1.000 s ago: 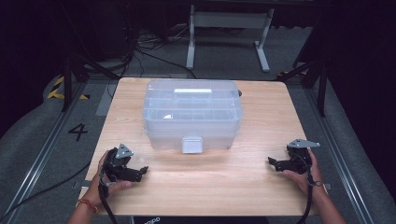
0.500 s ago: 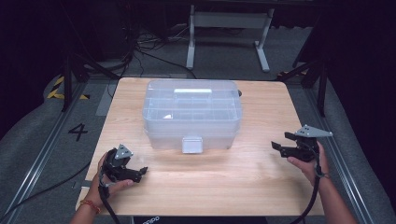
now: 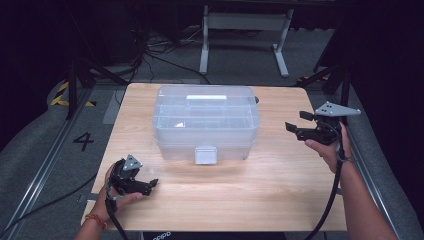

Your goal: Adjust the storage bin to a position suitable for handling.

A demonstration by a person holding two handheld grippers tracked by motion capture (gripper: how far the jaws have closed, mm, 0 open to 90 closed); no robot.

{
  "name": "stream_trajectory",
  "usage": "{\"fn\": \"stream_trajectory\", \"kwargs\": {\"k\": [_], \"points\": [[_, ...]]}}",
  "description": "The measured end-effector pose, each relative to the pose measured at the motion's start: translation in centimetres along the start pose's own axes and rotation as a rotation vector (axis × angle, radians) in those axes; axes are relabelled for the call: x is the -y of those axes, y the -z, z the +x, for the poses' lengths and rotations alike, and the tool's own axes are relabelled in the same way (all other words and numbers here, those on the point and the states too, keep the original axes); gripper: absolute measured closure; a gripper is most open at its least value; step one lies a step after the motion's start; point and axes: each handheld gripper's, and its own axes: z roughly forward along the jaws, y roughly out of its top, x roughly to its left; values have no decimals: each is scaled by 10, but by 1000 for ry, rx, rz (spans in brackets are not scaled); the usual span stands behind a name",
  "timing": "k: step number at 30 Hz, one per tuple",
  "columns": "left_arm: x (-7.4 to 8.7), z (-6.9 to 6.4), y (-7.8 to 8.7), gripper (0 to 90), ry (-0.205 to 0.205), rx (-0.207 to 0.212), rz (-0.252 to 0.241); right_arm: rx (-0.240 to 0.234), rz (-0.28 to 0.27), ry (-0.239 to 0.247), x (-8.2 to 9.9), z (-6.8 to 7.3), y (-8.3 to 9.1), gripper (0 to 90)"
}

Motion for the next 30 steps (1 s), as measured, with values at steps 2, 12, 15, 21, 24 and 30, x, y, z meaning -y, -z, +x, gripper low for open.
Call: {"fn": "stream_trajectory", "kwargs": {"k": [2,12,15,21,24,30], "points": [[0,0,0,5,-1,1,3,-20,-11,20,-16,6,-7,288],[0,0,0,5,0,3,3,-77,-24,86,-59,26,-30,301],[0,0,0,5,0,2,3,-95,-19,111,-72,34,-39,311],[0,0,0,5,1,3,3,-136,0,148,-89,50,-57,320],[0,0,0,5,0,3,3,-149,10,155,-93,57,-66,328],[0,0,0,5,0,3,3,-182,25,188,-96,70,-82,368]]}}
